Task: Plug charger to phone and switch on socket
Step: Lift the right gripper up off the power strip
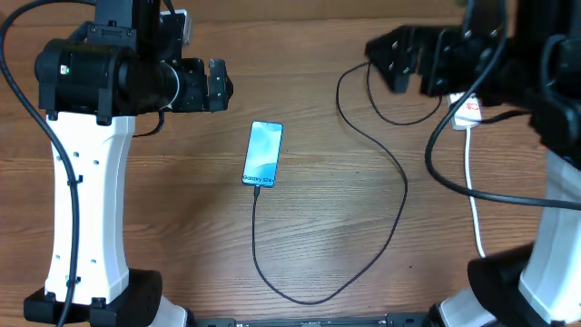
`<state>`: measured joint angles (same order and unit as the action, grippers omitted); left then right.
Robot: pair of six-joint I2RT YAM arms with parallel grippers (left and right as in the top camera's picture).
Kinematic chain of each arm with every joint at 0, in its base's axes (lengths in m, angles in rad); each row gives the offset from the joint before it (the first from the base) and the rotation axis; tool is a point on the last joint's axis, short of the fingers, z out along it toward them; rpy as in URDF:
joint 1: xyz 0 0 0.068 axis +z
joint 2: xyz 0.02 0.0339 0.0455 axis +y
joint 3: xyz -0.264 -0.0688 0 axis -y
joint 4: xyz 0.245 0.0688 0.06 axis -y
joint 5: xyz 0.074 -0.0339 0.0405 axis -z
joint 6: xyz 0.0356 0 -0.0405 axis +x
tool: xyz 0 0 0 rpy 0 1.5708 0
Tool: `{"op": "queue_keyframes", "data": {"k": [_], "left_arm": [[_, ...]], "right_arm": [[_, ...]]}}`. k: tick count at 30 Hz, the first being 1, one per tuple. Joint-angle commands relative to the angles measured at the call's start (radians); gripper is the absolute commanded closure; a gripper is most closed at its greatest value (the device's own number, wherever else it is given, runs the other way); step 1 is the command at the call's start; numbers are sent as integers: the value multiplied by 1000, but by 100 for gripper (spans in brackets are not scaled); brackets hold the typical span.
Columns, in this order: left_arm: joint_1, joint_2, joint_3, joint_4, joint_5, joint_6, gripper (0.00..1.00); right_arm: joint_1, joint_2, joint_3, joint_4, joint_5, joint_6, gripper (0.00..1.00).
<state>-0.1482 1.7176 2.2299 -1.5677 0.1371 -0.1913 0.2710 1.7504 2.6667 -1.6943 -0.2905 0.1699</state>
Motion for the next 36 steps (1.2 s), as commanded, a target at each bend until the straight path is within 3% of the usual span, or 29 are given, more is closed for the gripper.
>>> {"op": "queue_keyframes", "data": {"k": [1,6,13,36], "left_arm": [[4,-21,4,0,-11,11,0],[4,-21,4,0,-11,11,0],[4,-21,4,0,-11,11,0],[4,-21,4,0,-11,11,0]], "right_arm": [[43,-75,-152,0,76,-15,0],[81,-142,-414,1,81,-15,0],[82,-132,-603,2,69,-14,0],[82,-142,-666,12,94,-23,0]]}}
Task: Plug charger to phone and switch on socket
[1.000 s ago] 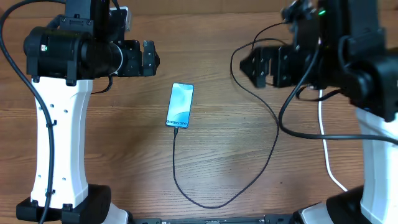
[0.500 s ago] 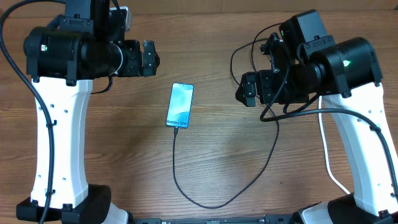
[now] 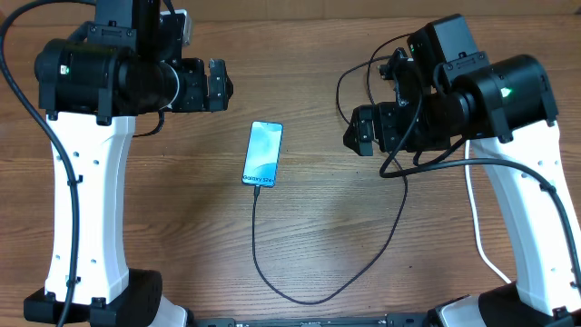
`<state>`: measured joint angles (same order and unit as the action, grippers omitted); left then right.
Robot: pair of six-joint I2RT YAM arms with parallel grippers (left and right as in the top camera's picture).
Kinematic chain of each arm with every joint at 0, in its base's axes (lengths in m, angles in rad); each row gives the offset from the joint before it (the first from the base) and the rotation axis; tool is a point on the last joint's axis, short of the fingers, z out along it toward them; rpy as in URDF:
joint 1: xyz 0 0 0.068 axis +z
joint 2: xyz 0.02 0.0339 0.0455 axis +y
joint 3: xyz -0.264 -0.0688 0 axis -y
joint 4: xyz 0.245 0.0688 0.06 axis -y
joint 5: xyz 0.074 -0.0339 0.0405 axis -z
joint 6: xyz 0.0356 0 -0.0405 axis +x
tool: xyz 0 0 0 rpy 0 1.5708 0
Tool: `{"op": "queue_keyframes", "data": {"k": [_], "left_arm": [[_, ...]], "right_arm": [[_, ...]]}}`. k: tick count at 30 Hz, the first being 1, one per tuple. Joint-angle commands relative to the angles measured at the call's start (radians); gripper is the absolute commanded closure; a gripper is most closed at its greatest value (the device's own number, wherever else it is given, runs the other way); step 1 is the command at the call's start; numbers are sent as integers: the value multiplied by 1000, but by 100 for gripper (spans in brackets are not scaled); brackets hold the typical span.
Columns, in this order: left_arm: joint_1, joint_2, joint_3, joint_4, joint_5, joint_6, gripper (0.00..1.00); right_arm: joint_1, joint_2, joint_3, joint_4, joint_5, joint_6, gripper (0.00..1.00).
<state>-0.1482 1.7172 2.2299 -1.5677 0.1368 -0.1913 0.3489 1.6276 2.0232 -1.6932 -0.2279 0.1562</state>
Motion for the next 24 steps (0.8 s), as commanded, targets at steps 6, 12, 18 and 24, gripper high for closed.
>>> {"op": "queue_keyframes", "data": {"k": [6,12,18,24], "left_arm": [[4,-21,4,0,-10,11,0],[4,-21,4,0,-10,11,0],[4,-21,4,0,-10,11,0],[4,-21,4,0,-10,11,0]], "right_arm": [[5,-150,-171,222,49,-9,0],[5,-344,-468,560,77,-9,0],[5,-551,-791,886,128,-9,0],[5,-744,-1068,1148,177,-9,0]]}}
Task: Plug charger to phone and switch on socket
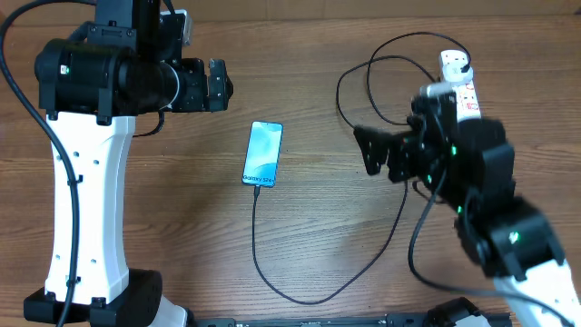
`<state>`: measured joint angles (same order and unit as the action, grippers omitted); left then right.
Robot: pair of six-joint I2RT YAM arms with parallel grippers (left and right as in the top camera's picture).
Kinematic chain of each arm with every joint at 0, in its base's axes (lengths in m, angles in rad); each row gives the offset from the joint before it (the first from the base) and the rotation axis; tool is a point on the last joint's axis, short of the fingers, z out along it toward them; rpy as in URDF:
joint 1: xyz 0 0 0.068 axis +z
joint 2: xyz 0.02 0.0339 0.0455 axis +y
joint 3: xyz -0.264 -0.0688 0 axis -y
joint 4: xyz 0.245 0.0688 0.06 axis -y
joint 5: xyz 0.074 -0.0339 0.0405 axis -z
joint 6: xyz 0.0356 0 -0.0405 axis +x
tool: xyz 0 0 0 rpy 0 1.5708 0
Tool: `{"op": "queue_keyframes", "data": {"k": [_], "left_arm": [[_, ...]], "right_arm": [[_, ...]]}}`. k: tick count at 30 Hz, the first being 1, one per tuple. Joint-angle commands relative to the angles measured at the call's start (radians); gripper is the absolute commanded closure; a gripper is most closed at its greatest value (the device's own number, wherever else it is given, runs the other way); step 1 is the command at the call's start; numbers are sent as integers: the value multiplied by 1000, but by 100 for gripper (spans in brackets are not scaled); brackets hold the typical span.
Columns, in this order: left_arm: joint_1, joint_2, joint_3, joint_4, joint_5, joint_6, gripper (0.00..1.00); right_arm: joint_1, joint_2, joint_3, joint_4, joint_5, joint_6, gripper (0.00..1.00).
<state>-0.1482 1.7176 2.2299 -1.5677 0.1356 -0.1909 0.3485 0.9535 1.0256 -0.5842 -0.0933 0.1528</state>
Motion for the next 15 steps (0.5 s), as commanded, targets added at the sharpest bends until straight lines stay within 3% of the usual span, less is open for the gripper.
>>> {"op": "queue_keyframes", "data": {"k": [1,15], "left_arm": [[4,-21,4,0,-9,11,0],[4,-21,4,0,-9,11,0]], "right_arm": [[5,-104,-114,76,45,-5,0],[4,-563,-680,550,126,-5,0]]}}
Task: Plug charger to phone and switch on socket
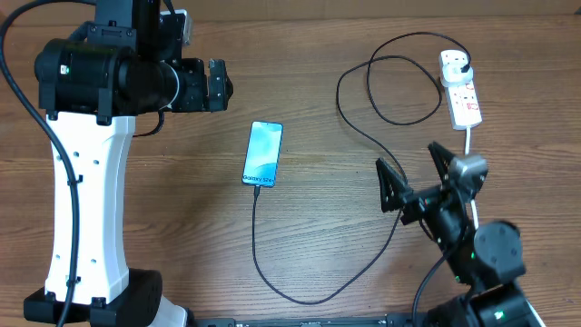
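The phone [263,153] lies face up mid-table with its screen lit. A black charger cable [258,227] is plugged into its near end, loops along the front and runs up to a plug in the white power strip [463,91] at the back right. My right gripper [406,156] hangs open and empty near the front right, over the cable and well short of the strip. At the back left my left gripper [221,86] points toward the phone from a distance; it looks open and holds nothing.
The cable makes a wide loop [381,86] left of the strip. A white cord [469,145] leads from the strip toward the front edge, under my right arm. The left arm's white column [86,209] stands along the left side.
My right arm has drawn back toward the front edge and its gripper now sits lower in the view. The phone, cable, strip and left arm have not moved.
My right arm first reached over the power strip at the back right, hiding it. Later its gripper was left of the strip above the cable, then closer to the front with the strip uncovered. Now it is near the front edge. The phone stayed lit with the cable in it.
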`<state>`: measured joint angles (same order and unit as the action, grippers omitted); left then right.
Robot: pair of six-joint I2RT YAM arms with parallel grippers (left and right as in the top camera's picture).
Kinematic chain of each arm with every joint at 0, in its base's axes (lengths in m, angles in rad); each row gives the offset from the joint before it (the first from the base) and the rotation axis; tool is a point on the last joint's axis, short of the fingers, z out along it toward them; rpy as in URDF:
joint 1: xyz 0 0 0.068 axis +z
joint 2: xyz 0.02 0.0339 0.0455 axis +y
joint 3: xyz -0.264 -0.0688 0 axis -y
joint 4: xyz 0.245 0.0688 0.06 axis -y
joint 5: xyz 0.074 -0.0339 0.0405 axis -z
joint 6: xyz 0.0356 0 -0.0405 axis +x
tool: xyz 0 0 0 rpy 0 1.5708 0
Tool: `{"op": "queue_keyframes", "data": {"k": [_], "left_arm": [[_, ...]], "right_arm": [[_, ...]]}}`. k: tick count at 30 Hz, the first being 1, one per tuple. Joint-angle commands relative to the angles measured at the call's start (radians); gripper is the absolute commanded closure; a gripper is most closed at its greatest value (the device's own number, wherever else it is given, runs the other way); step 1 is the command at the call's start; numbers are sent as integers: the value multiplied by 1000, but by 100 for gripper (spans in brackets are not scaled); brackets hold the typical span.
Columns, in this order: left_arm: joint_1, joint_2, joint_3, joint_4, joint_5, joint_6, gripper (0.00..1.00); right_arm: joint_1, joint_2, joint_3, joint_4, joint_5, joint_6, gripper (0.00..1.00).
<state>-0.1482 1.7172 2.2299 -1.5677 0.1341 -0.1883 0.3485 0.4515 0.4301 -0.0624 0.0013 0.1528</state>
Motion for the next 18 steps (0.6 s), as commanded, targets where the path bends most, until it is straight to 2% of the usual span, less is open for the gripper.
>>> {"op": "queue_keyframes", "data": {"k": [1,7,18], "left_arm": [[4,-21,3,0,-8,8,0],[4,-21,4,0,-8,8,0],[4,-21,4,0,-8,8,0]], "right_arm": [[4,-86,-118,48,32,-5,0],[4,-196,-297,180,32,-5,0],[4,-340,-396,188,32,-5,0]]}}
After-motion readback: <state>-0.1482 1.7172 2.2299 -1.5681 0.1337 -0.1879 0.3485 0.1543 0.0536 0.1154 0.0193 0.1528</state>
